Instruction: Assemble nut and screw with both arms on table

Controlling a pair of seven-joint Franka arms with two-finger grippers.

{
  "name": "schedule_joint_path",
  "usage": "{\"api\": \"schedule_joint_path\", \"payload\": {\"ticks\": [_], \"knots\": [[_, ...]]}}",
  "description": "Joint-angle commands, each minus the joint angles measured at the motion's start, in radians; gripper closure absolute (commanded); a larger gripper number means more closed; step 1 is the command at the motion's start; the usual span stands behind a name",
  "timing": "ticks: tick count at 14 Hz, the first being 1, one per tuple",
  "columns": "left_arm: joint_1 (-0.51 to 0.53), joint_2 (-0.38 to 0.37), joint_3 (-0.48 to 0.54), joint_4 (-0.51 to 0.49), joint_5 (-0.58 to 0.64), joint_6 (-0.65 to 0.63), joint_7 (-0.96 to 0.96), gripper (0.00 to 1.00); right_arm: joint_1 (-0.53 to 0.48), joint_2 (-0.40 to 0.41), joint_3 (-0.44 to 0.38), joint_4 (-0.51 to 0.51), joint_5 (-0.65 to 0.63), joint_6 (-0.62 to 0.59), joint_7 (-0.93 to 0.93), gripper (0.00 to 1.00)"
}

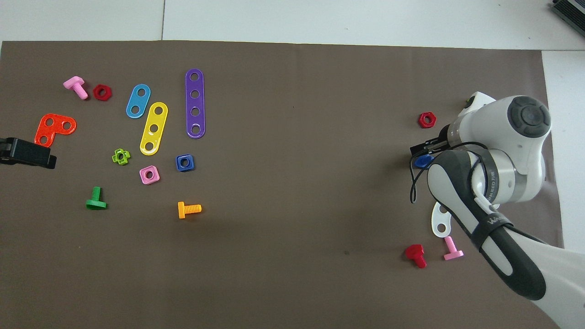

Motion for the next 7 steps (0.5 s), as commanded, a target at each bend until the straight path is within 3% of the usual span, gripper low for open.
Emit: {"api": "schedule_joint_path", "payload": {"ticks": [1, 5, 7], "knots": [[0.012, -0.005, -0.008, -0.003, -0.005, -0.013, 0.003, 0.00, 0.004, -0.024, 0.008, -0.080, 0.021, 0.053, -0.053, 0.02], [0.012, -0.005, -0.006, -0.003, -0.005, -0.013, 0.003, 0.00, -0.005, -0.021, 0.008, -0.125, 0.021, 0.139, -0.124, 0.37], [0.012, -0.005, -0.006, -0.003, -0.005, -0.013, 0.003, 0.00, -0.005, -0.020, 0.007, -0.126, 0.021, 0.141, -0.125, 0.47]]}}
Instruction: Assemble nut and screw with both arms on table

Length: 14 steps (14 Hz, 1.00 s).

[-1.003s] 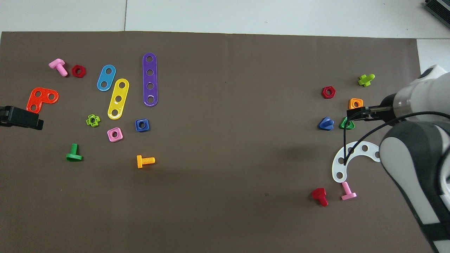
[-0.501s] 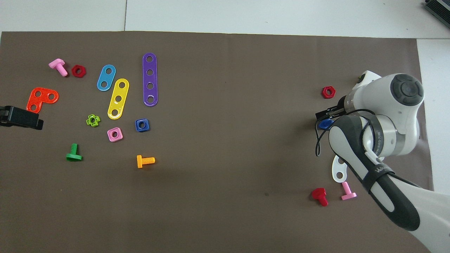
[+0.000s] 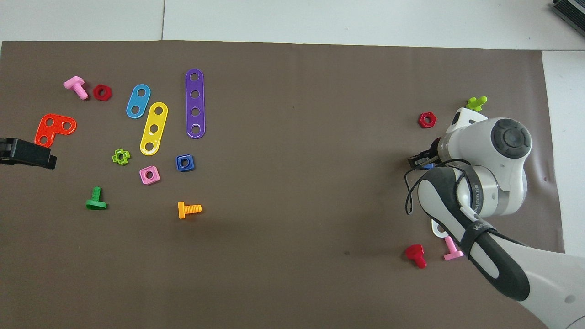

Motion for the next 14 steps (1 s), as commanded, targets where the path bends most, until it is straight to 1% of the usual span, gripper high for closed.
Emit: {"api": "schedule_joint_path", "payload": {"ticks": [1, 6, 9, 14], "knots": [[0.012, -0.005, -0.006, -0.003, -0.005, -0.013, 0.003, 0.00, -0.010, -0.022, 0.004, -0.031, 0.021, 0.024, -0.039, 0.50], [0.012, -0.005, -0.006, -0.003, -0.005, -0.013, 0.003, 0.00, -0.010, -0.023, 0.006, -0.024, 0.039, 0.004, -0.038, 0.50], [0.012, -0.005, -0.008, -0.003, -0.005, -0.013, 0.003, 0.00, -0.013, -0.037, 0.006, 0.011, 0.072, -0.068, -0.042, 0.50], [0.012, -0.005, -0.006, -0.003, -0.005, -0.013, 0.003, 0.00, -0.035, -0.046, 0.004, -0.009, 0.073, -0.067, -0.103, 0.50]]}}
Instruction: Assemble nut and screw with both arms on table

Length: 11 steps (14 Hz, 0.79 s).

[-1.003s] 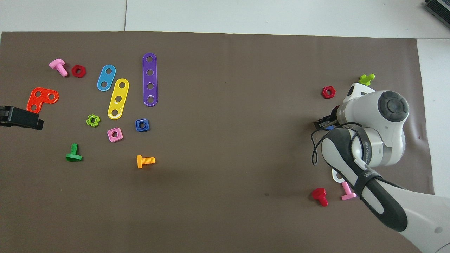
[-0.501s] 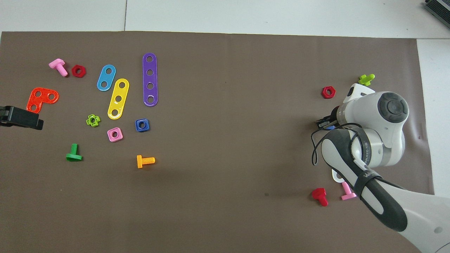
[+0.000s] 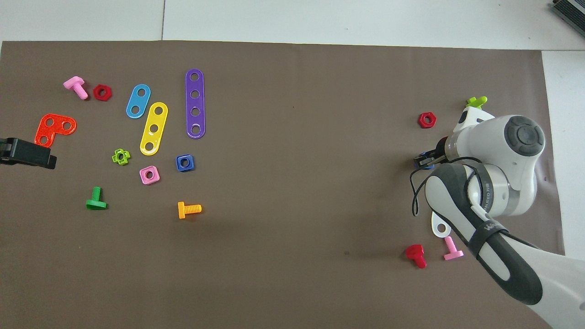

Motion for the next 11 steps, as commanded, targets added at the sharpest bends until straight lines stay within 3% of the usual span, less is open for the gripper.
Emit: {"api": "schedule_joint_path", "payload": {"ticks": [1, 11], "knots": [[0.012, -0.005, -0.006, -0.003, -0.005, -0.013, 0.003, 0.00, -0.018, -0.018, 0.007, -0.017, 0.027, -0.009, -0.049, 0.50], [0.012, -0.005, -0.008, -0.003, -0.005, -0.013, 0.003, 0.00, -0.002, -0.009, 0.007, -0.015, 0.029, 0.047, -0.014, 0.55]]}}
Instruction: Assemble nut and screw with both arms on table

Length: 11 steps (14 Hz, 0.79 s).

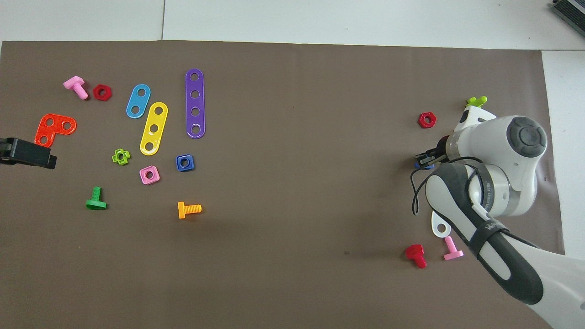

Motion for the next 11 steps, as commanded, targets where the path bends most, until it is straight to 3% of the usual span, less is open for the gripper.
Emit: {"api": "schedule_joint_path", "payload": {"ticks": [1, 8, 9, 10, 11], "knots": [[0.012, -0.005, -0.006, -0.003, -0.005, -0.013, 0.003, 0.00, -0.003, -0.009, 0.005, -0.014, 0.015, 0.022, -0.007, 0.56], [0.014, -0.005, -0.006, -0.003, -0.005, -0.013, 0.003, 0.00, -0.003, 0.000, 0.005, -0.015, 0.015, 0.030, 0.000, 0.64], [0.012, -0.005, -0.006, -0.003, -0.005, -0.013, 0.003, 0.00, -0.003, 0.000, 0.005, -0.015, 0.015, 0.030, -0.002, 0.70], [0.012, -0.005, -0.008, -0.003, -0.005, -0.013, 0.003, 0.00, -0.003, 0.000, 0.005, -0.015, 0.015, 0.030, 0.000, 0.94], [0.012, -0.005, -0.006, -0.003, -0.005, -0.013, 0.003, 0.00, -0.003, 0.002, 0.005, -0.014, 0.015, 0.030, -0.002, 1.00]]}}
